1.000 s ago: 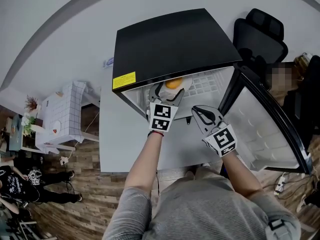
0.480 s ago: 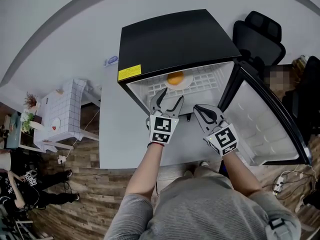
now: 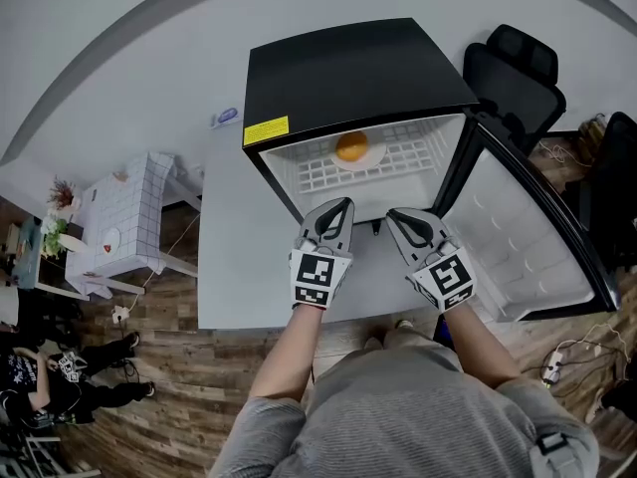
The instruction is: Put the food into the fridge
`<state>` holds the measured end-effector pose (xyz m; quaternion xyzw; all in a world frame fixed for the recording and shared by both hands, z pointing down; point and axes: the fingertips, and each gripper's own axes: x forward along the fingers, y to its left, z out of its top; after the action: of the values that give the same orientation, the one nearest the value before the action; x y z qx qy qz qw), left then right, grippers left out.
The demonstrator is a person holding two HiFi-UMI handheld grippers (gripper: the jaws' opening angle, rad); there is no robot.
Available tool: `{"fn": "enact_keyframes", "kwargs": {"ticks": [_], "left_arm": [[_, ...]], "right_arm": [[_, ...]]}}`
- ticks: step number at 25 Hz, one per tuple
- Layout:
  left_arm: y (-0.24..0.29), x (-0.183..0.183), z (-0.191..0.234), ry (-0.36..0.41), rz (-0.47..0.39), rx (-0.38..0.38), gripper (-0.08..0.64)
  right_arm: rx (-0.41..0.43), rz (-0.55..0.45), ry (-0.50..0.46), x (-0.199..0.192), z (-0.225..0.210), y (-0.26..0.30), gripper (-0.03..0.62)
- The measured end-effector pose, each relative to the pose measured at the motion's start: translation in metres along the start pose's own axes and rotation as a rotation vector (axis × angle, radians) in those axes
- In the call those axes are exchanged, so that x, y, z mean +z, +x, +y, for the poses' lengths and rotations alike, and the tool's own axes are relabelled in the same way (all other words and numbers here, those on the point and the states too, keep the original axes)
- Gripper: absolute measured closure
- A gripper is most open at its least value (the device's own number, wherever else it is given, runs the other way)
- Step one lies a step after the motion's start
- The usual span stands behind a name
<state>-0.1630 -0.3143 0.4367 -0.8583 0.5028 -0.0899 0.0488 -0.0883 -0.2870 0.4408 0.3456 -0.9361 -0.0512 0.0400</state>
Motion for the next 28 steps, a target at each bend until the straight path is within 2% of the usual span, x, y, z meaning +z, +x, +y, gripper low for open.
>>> {"fn": "enact_keyframes", "kwargs": {"ticks": [12,20,28], "left_arm": [[-0.058,0.001,-0.025,-0.065,-0.051,-0.011,0.549],[-0.100,0.021,-0.045,-0.133,-0.172,0.014,0.549],[-0.114,0.016,-0.046,-0.135,-0.171,0.040,0.549]], "right_arm": [[0.027,-0.011,0.001,0.009,0.025,-0.020,0.578],[0.056,-0.024,-0.019,0.025,0.041,-0.032,0.578],[0.094,-0.018,-0.011,0.027,0.059,-0.032,0.578]]}}
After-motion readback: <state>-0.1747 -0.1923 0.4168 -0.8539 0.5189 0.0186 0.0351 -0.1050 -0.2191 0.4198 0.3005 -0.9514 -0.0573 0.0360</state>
